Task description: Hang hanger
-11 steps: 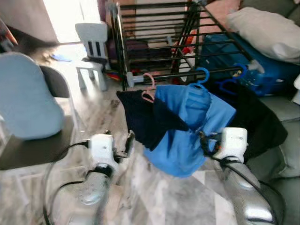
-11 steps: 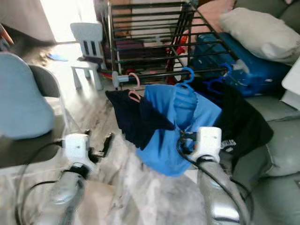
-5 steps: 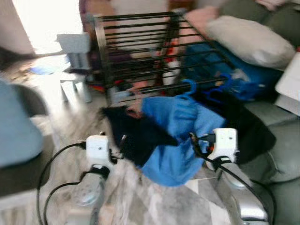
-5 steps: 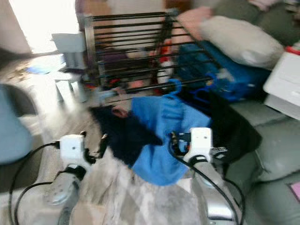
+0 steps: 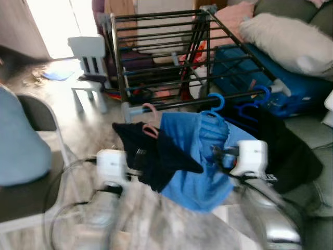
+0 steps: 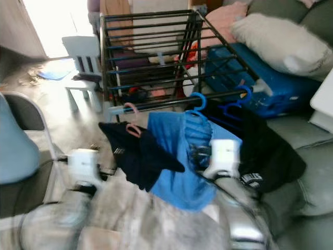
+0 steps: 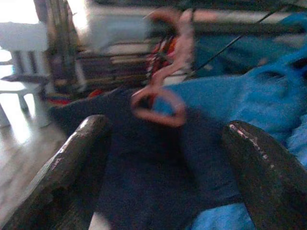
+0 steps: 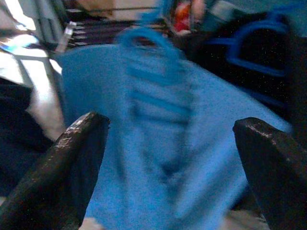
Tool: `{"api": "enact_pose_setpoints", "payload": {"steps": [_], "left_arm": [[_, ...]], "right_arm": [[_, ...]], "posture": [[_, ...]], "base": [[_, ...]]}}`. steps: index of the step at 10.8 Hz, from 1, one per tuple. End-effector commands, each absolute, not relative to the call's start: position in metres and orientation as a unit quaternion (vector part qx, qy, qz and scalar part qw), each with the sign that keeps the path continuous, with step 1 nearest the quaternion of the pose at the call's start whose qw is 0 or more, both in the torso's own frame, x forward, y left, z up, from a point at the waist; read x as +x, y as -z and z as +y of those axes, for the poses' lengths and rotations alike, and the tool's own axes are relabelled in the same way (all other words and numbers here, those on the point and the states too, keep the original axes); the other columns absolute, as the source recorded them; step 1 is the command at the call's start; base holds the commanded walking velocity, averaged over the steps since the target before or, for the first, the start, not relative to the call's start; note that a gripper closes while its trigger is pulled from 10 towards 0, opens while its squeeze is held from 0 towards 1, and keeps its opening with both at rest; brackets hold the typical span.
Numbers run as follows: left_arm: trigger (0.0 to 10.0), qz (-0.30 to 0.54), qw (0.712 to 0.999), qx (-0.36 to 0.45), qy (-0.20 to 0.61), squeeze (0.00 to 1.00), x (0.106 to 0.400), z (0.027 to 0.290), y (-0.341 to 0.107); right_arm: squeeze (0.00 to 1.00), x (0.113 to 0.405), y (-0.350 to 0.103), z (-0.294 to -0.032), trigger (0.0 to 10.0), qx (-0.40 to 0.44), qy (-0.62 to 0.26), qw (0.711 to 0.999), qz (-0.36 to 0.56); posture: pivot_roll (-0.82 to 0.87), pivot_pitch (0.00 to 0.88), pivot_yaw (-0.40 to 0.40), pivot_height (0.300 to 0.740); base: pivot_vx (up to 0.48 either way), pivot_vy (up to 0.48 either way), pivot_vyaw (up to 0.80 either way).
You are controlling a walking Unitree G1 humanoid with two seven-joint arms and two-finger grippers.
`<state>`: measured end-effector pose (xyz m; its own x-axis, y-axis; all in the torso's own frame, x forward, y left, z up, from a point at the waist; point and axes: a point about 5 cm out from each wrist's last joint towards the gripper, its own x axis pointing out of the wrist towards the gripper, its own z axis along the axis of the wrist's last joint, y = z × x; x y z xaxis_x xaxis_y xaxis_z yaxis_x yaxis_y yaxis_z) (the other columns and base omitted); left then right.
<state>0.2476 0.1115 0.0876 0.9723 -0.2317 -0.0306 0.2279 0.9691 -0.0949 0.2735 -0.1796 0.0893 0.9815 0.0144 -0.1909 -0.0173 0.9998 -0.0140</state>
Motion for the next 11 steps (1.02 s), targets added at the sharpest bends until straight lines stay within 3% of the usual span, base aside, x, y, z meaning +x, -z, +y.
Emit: {"api": "enact_pose_setpoints", "payload": {"steps": [1,4,7,11], "left_arm": [[10.0,0.022,0.993,-0.035,0.109,0.00,0.248,0.120,-0.088],[10.0,0.030,0.993,-0.042,0.104,0.00,0.244,0.121,-0.085],[10.0,0.034,0.993,-0.046,0.103,0.00,0.243,0.122,-0.082],[10.0,0.030,0.995,-0.050,0.083,0.00,0.245,0.132,-0.086]], "right_arm": [[0.00,0.278,-0.094,-0.171,10.0,-0.002,-0.022,0.996,0.085],[0.00,0.282,-0.094,-0.176,10.0,-0.011,-0.019,0.996,0.088],[0.00,0.284,-0.089,-0.179,10.0,-0.019,-0.023,0.995,0.100],[0.00,0.288,-0.087,-0.173,10.0,-0.037,-0.065,0.992,0.100]], "posture": [[-0.08,0.000,0.017,0.740],[-0.08,0.000,0.008,0.740],[-0.07,0.000,0.001,0.740],[-0.07,0.000,0.022,0.740]], "base": [[0.394,0.000,0.00],[0.386,0.000,0.00],[0.365,-0.306,0.00],[0.062,0.000,0.00]]}}
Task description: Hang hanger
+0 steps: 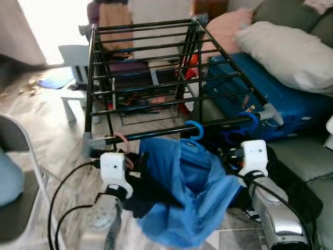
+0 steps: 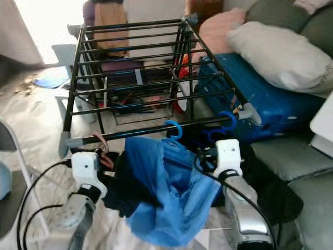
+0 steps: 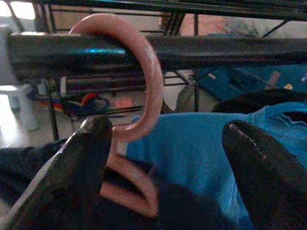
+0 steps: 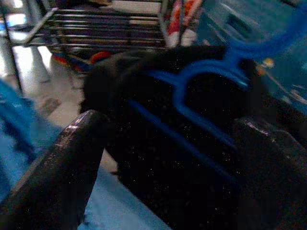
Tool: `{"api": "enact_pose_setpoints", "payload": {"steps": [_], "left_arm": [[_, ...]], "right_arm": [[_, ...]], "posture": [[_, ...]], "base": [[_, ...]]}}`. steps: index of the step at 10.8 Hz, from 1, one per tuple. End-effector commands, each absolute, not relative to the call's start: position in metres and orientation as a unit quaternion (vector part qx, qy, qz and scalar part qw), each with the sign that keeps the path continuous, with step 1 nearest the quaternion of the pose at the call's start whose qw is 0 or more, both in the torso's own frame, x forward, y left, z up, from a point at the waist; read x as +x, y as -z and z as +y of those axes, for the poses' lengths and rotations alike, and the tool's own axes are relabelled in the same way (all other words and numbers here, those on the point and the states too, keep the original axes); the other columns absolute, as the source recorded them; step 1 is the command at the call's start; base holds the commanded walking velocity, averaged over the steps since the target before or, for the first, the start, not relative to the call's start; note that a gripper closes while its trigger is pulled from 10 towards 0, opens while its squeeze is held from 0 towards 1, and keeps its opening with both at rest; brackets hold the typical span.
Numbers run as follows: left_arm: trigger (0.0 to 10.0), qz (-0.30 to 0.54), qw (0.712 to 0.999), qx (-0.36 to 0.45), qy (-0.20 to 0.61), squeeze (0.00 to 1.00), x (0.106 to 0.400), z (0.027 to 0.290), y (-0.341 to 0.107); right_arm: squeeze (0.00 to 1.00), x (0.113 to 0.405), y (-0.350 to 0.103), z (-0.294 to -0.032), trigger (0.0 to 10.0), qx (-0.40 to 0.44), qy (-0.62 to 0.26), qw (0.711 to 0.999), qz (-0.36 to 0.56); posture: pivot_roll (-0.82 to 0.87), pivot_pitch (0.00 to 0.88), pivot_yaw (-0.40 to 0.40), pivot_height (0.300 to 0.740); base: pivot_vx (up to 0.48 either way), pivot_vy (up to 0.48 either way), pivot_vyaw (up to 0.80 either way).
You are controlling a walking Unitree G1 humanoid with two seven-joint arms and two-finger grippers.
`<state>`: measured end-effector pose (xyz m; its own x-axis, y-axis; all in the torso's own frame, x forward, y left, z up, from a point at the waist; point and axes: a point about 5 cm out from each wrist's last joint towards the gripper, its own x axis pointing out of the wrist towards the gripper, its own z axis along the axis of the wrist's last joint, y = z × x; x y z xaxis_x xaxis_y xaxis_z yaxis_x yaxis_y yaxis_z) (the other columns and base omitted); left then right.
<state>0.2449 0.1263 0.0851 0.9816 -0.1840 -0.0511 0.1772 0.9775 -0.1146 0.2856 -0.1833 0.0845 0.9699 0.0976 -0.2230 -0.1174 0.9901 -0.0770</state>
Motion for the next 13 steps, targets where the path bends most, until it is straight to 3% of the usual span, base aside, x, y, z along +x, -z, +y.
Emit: {"api": "enact_pose_setpoints", "payload": {"steps": [1,4,7,8,12,13], "left_arm": [[10.0,0.031,0.995,-0.049,0.084,0.00,0.245,0.133,-0.087],[10.0,0.039,0.994,-0.046,0.085,0.00,0.244,0.134,-0.085],[10.0,0.048,0.994,-0.045,0.092,0.00,0.244,0.133,-0.084],[10.0,0.051,0.993,-0.044,0.101,0.00,0.244,0.130,-0.084],[10.0,0.054,0.992,-0.040,0.106,0.00,0.244,0.129,-0.084],[10.0,0.054,0.992,-0.039,0.105,0.00,0.244,0.129,-0.084]], "right_arm": [[0.00,0.288,-0.087,-0.176,10.0,-0.056,-0.080,0.990,0.106],[0.00,0.289,-0.084,-0.190,10.0,-0.079,-0.153,0.976,0.135],[0.00,0.302,-0.087,-0.210,10.0,-0.159,-0.215,0.951,0.155],[0.00,0.308,-0.083,-0.210,10.0,-0.192,-0.244,0.936,0.165],[0.00,0.324,-0.077,-0.186,10.0,-0.164,-0.381,0.890,0.191],[0.00,0.325,-0.073,-0.182,7.0,-0.166,-0.390,0.884,0.195]], "posture": [[-0.07,0.000,0.022,0.740],[-0.07,0.000,0.023,0.740],[-0.07,0.000,0.028,0.740],[-0.07,0.000,0.030,0.740],[-0.04,0.000,0.021,0.740],[-0.04,0.000,0.017,0.740]], "base": [[0.000,0.000,0.00],[0.000,0.000,0.00],[0.000,0.000,0.00],[0.000,0.000,0.00],[0.000,0.000,0.00],[0.000,0.000,0.00]]}}
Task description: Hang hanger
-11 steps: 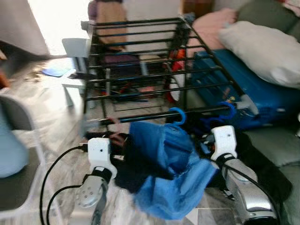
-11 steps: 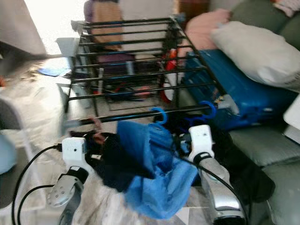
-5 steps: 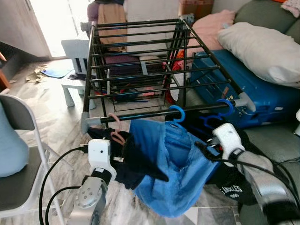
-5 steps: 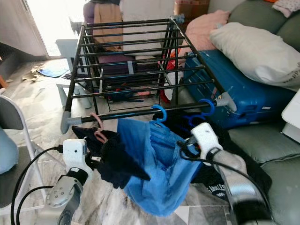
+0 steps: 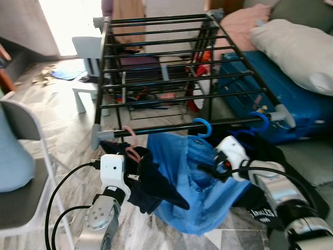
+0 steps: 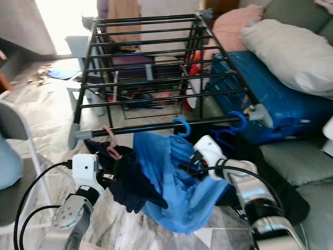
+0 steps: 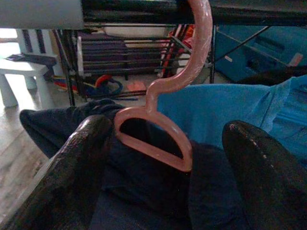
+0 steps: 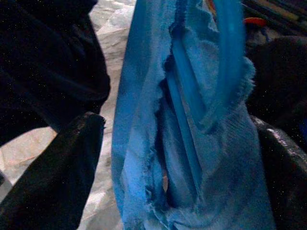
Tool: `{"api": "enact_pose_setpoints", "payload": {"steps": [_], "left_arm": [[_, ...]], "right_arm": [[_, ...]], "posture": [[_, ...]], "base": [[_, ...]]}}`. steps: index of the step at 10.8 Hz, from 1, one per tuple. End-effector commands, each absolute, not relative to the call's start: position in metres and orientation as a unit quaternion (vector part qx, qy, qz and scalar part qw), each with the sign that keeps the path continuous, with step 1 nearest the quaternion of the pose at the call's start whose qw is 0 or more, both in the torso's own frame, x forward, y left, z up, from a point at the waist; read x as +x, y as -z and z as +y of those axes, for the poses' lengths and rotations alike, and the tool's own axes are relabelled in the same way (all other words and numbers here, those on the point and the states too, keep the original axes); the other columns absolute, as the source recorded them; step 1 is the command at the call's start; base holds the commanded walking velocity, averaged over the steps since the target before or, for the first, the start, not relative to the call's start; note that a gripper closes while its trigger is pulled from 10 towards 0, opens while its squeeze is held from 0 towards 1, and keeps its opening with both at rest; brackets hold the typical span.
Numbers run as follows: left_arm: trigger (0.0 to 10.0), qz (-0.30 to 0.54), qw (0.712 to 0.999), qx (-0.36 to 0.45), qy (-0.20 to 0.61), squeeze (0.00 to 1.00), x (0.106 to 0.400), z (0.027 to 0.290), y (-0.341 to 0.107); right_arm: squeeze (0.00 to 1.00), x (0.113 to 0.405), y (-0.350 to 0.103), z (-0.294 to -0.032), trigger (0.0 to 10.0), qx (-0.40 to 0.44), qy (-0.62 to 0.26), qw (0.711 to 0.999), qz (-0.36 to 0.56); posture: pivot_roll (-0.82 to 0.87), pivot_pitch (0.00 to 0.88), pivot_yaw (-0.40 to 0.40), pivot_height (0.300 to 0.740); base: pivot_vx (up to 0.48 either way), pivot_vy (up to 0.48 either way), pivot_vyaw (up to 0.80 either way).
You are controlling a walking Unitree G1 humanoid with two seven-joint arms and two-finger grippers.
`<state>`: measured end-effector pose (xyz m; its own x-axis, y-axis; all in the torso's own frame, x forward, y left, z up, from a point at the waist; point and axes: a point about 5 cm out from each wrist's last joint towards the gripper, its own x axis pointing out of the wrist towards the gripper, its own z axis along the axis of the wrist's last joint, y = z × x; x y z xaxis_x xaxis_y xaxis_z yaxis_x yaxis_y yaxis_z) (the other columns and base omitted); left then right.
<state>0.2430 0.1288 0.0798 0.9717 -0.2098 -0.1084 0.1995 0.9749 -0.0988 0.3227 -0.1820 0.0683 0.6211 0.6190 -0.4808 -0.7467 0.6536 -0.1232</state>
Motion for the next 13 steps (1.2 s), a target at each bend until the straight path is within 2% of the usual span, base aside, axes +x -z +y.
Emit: {"api": "enact_pose_setpoints", "payload": {"steps": [1,3,4,5,6,7,8,9,10,12,13], "left_arm": [[10.0,0.055,0.992,-0.037,0.103,0.00,0.243,0.129,-0.084],[10.0,0.057,0.992,-0.036,0.103,0.00,0.242,0.130,-0.083],[10.0,0.058,0.992,-0.036,0.105,0.00,0.242,0.129,-0.083],[10.0,0.059,0.992,-0.036,0.108,0.00,0.242,0.127,-0.082],[10.0,0.061,0.991,-0.037,0.110,0.00,0.242,0.126,-0.082],[10.0,0.062,0.991,-0.038,0.112,0.00,0.242,0.125,-0.081],[10.0,0.063,0.991,-0.039,0.114,0.00,0.242,0.124,-0.081],[10.0,0.064,0.991,-0.038,0.115,0.00,0.242,0.124,-0.081],[10.0,0.065,0.990,-0.038,0.115,0.00,0.243,0.123,-0.080],[10.0,0.066,0.991,-0.038,0.114,0.00,0.243,0.123,-0.080],[10.0,0.066,0.991,-0.038,0.114,0.00,0.243,0.123,-0.080]], "right_arm": [[0.00,0.325,-0.069,-0.177,0.0,-0.168,-0.399,0.879,0.200],[0.00,0.323,-0.064,-0.179,0.2,-0.196,-0.407,0.869,0.203],[0.00,0.324,-0.066,-0.184,1.6,-0.215,-0.403,0.867,0.197],[0.00,0.327,-0.075,-0.191,0.7,-0.219,-0.395,0.874,0.179],[0.00,0.328,-0.080,-0.195,4.5,-0.217,-0.394,0.877,0.170],[0.00,0.326,-0.078,-0.200,3.6,-0.222,-0.390,0.877,0.173],[0.00,0.322,-0.072,-0.204,3.8,-0.235,-0.387,0.873,0.184],[0.00,0.319,-0.069,-0.206,4.8,-0.255,-0.392,0.864,0.188],[0.00,0.316,-0.063,-0.212,10.0,-0.306,-0.390,0.846,0.197],[0.00,0.314,-0.058,-0.216,10.0,-0.304,-0.380,0.848,0.209],[0.00,0.311,-0.055,-0.215,7.8,-0.312,-0.386,0.842,0.212]], "posture": [[-0.03,0.000,0.016,0.740],[-0.03,0.000,0.018,0.740],[-0.04,0.000,0.019,0.740],[-0.04,0.000,0.020,0.740],[-0.05,0.000,0.020,0.740],[-0.05,0.000,0.022,0.740],[-0.06,0.000,0.024,0.740],[-0.06,0.000,0.024,0.740],[-0.05,0.000,0.021,0.740],[-0.05,0.000,0.017,0.740],[-0.05,0.000,0.016,0.740]], "base": [[0.000,0.000,0.00],[0.000,0.000,0.00],[0.000,0.000,0.00],[0.000,0.000,0.00],[0.000,0.000,0.00],[0.000,0.000,0.00],[0.000,0.000,0.00],[0.000,0.000,0.00],[0.000,0.000,0.00],[0.000,0.000,0.00],[0.000,0.000,0.00]]}}
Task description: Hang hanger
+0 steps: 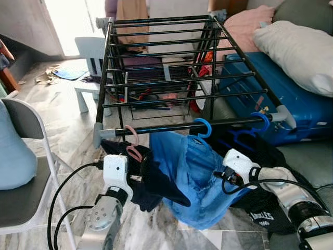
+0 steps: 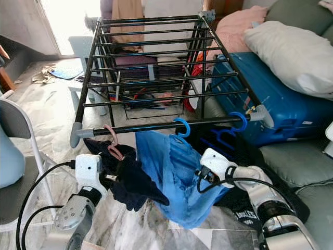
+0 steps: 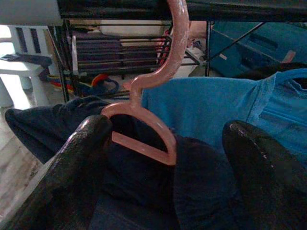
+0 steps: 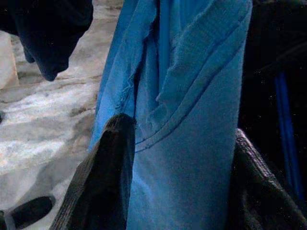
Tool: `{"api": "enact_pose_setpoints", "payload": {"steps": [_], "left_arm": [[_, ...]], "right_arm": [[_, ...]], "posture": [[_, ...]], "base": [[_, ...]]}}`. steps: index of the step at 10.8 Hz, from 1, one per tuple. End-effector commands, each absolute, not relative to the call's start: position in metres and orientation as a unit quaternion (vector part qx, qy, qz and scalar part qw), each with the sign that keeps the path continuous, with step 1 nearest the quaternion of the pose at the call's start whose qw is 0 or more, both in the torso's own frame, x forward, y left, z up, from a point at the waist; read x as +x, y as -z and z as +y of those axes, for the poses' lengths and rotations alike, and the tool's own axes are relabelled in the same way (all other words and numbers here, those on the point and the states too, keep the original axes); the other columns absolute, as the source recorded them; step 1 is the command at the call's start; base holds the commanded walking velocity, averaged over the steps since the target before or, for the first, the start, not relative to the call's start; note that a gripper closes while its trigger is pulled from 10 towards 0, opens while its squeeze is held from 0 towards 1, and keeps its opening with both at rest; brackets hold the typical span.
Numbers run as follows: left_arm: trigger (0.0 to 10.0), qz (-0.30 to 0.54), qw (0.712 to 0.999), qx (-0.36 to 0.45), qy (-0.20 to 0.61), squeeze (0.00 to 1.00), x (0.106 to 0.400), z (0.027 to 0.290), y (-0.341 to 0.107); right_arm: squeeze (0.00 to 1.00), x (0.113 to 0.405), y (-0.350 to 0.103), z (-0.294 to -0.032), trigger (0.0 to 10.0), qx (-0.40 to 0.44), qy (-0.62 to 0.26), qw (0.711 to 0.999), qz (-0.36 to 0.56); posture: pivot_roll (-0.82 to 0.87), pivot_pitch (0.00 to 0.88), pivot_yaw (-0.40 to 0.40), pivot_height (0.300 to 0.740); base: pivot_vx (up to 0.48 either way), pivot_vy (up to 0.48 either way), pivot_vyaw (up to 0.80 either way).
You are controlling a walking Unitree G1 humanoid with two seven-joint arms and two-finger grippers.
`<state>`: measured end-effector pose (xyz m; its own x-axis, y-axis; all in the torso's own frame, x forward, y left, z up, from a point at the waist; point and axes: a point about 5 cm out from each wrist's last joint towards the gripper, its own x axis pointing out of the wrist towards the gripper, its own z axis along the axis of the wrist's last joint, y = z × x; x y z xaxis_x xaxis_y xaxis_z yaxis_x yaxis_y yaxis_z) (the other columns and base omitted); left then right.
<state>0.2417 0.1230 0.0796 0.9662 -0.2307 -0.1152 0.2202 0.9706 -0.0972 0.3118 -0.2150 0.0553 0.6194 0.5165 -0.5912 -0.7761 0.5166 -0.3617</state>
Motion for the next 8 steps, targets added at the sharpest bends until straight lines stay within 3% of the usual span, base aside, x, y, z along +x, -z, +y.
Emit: {"api": "enact_pose_setpoints", "payload": {"steps": [1,8], "left_arm": [[10.0,0.066,0.991,-0.037,0.114,0.00,0.243,0.123,-0.079],[10.0,0.065,0.991,-0.033,0.115,0.00,0.245,0.125,-0.079]], "right_arm": [[0.00,0.311,-0.053,-0.212,0.0,-0.313,-0.387,0.842,0.209],[0.00,0.316,-0.049,-0.192,0.0,-0.303,-0.376,0.857,0.182]], "posture": [[-0.05,0.000,0.016,0.740],[-0.05,0.000,0.021,0.740]], "base": [[0.000,0.000,0.00],[0.000,0.000,0.00]]}}
